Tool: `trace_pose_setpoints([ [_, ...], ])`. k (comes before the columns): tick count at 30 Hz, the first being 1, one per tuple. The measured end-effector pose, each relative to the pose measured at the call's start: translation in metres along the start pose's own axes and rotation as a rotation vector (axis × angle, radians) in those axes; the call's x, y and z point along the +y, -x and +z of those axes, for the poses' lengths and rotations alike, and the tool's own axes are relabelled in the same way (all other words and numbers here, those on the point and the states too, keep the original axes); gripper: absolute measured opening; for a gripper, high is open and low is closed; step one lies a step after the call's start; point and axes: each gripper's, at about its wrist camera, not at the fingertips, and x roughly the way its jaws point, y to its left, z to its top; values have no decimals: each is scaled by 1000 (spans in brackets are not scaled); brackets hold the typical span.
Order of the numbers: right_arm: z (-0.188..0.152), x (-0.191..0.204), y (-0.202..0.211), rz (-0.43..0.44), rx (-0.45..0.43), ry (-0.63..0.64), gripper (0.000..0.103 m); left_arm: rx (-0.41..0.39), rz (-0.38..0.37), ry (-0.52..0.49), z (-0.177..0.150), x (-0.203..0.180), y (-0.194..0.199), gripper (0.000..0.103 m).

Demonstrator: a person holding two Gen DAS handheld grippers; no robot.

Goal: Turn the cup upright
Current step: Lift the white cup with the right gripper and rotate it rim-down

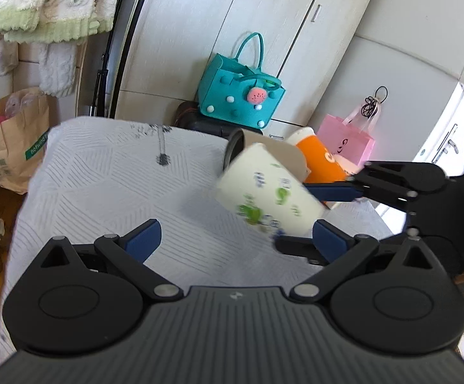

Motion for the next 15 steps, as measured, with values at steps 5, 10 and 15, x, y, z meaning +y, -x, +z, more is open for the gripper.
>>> trace_pose_setpoints([
  [5,-30,-5,27,-44,43,-43,62,29,-65,-28,-11,-28,-2,102],
  [10,-53,-11,39,-54,73,-112,62,39,-75,-75,-20,-58,-6,102],
  [15,-74,-20,36,-27,72,-179,62,65,-66,-65,-25,-69,-17,103],
])
